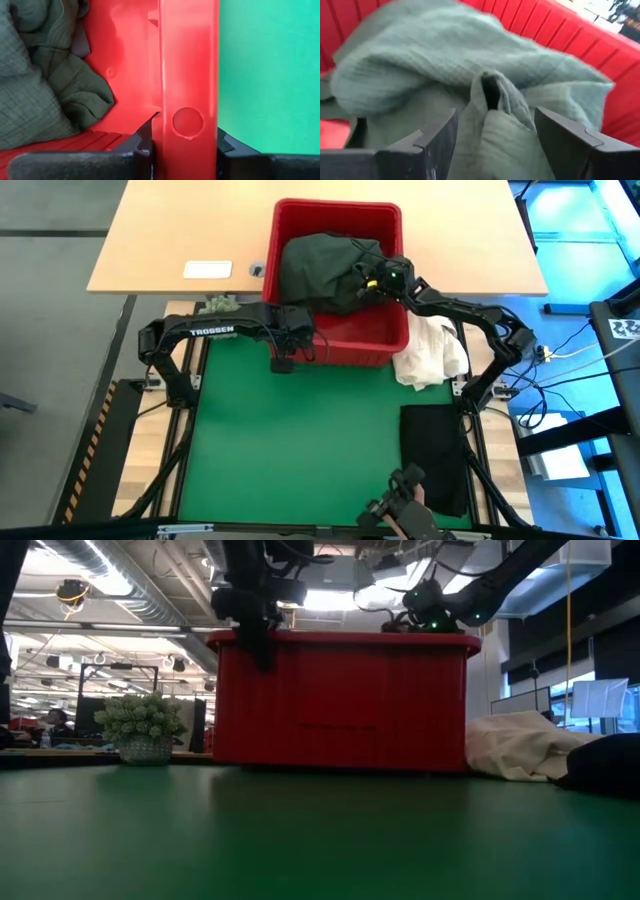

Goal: Fold laundry
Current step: Fold the green polo shirt

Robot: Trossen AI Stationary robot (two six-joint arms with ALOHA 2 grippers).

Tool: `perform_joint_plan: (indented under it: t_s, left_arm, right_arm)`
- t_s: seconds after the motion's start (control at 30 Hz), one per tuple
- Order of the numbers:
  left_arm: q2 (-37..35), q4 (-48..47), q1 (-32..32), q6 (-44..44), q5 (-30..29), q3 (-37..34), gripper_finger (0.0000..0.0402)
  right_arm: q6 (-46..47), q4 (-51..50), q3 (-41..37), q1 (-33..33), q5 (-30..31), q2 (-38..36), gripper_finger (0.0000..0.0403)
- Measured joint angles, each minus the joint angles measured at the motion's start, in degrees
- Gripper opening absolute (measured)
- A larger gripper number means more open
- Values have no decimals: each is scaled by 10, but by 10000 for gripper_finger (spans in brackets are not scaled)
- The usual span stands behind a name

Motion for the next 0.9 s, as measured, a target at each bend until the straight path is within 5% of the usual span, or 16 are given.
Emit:
perform_joint_plan:
  t_s: [0.27, 0.57, 0.9]
  left_arm:
    - [0, -13, -19, -10, 1, 0, 77]
    - [-1, -17, -4, 0, -15, 0, 77]
    - [-1, 6, 29, -1, -7, 0, 77]
  right_arm:
    - [-28, 5, 1, -3, 18, 41, 239]
    - [-39, -18, 22, -2, -9, 43, 18]
    - [-66, -169, 202, 75, -33, 42, 9]
